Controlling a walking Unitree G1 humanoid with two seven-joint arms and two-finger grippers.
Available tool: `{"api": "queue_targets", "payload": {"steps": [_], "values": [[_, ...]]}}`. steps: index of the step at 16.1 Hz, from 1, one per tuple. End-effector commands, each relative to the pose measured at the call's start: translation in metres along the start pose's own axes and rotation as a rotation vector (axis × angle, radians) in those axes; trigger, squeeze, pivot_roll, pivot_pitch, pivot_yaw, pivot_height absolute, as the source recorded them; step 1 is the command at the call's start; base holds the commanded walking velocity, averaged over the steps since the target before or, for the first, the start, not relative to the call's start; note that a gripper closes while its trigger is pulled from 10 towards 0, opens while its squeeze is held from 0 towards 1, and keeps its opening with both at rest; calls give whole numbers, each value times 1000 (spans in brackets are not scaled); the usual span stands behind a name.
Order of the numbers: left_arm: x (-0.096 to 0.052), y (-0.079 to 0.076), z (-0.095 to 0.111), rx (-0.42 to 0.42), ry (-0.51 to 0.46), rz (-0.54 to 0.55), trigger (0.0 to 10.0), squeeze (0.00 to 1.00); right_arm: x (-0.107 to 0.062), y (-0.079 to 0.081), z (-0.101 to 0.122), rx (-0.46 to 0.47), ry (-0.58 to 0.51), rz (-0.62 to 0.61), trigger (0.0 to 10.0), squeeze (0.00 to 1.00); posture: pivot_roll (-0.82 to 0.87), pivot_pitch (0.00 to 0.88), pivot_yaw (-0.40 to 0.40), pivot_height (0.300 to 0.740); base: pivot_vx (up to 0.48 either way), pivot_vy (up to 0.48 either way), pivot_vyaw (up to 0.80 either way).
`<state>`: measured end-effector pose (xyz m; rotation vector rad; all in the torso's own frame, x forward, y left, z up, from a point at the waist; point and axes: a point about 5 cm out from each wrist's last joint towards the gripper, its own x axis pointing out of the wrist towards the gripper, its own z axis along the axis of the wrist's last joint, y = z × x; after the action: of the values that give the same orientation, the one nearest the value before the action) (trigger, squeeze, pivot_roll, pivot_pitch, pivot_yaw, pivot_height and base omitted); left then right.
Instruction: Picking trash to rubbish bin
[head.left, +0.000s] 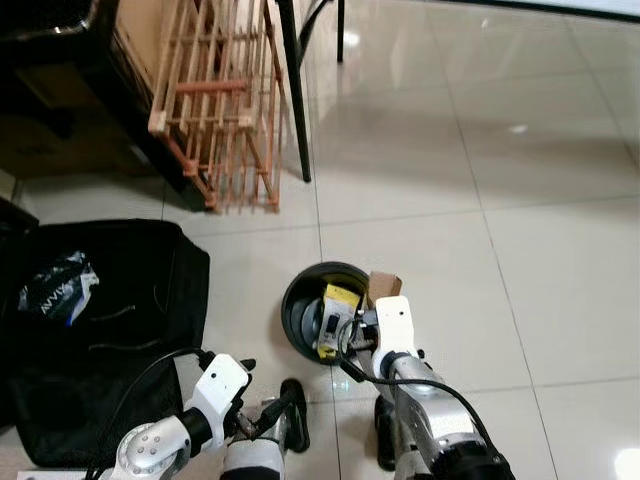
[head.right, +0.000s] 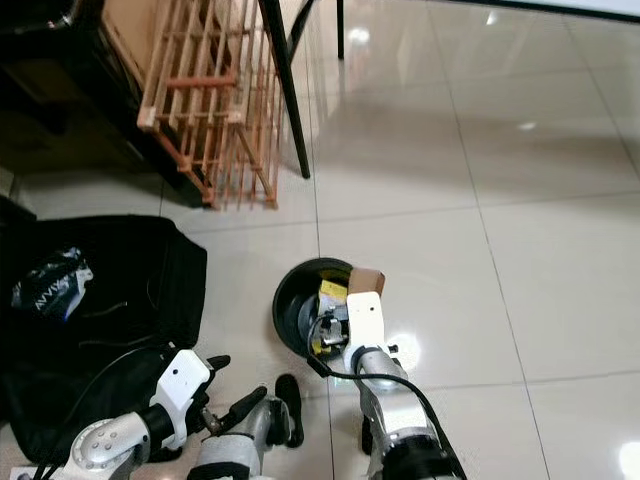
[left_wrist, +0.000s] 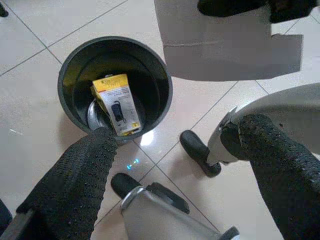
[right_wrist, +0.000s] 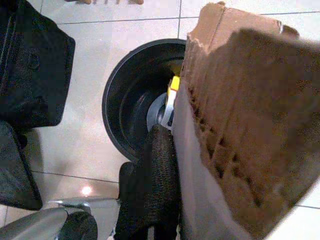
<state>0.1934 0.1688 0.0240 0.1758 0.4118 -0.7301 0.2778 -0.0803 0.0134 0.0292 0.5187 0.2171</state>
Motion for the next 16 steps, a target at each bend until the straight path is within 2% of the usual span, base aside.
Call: {"api": "queue_targets", "payload": {"steps": [1,3,6,10,16], "values": [[-8,-3,-9,-20,42,8,10000,0,0,5,-11,24,29,11,10000,0,90,438,88,740,0,0,0],[-13,-6,-10,-21,53,8,10000,0,3,6,-6,-1,-3,13,10000,0,97,442,91,740,0,0,0],[-14,-6,-10,-23,60,9,10000,0,6,-1,0,-27,-37,-18,10000,0,99,439,91,740,0,0,0],[-15,-8,-7,-26,57,-1,10000,0,8,-6,-2,-30,-34,-33,10000,0,108,437,95,740,0,0,0],[-18,-11,-2,-52,50,-24,10000,0,9,3,-14,-36,-3,-5,10000,0,128,444,106,740,0,0,0]]}}
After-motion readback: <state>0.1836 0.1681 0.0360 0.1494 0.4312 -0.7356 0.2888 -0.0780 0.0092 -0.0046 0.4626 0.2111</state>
